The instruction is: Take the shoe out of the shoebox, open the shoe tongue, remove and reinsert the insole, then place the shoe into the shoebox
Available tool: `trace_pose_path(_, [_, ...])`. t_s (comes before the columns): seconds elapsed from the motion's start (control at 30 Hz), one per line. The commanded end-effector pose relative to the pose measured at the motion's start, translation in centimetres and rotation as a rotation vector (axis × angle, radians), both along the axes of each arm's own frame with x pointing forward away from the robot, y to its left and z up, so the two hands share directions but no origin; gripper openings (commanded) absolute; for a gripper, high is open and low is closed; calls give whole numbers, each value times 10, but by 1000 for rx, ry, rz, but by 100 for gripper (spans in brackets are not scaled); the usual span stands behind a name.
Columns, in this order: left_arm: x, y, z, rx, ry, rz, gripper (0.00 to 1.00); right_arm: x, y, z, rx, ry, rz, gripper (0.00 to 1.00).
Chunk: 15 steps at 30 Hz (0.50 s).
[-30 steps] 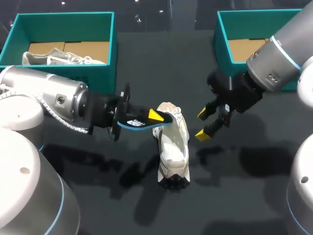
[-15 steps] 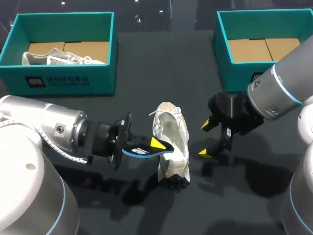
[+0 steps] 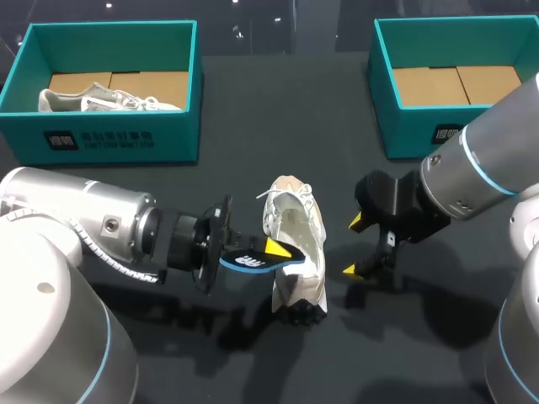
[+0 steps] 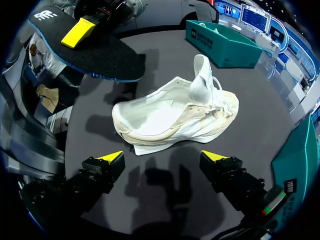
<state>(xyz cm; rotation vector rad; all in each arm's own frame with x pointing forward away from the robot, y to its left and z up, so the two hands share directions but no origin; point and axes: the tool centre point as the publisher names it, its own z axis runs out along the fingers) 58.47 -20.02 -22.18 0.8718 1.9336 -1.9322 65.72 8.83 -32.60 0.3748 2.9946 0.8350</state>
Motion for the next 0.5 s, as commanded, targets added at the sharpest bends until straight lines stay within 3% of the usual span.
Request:
trace_pose_path(0.03, [11, -19, -14, -17, 6, -5, 0, 4, 8, -9, -14, -2, 18, 100])
trace_pose_path(0.5, [18, -19, -27, -13, 42, 5, 0, 4, 19, -25, -46, -6, 125, 100])
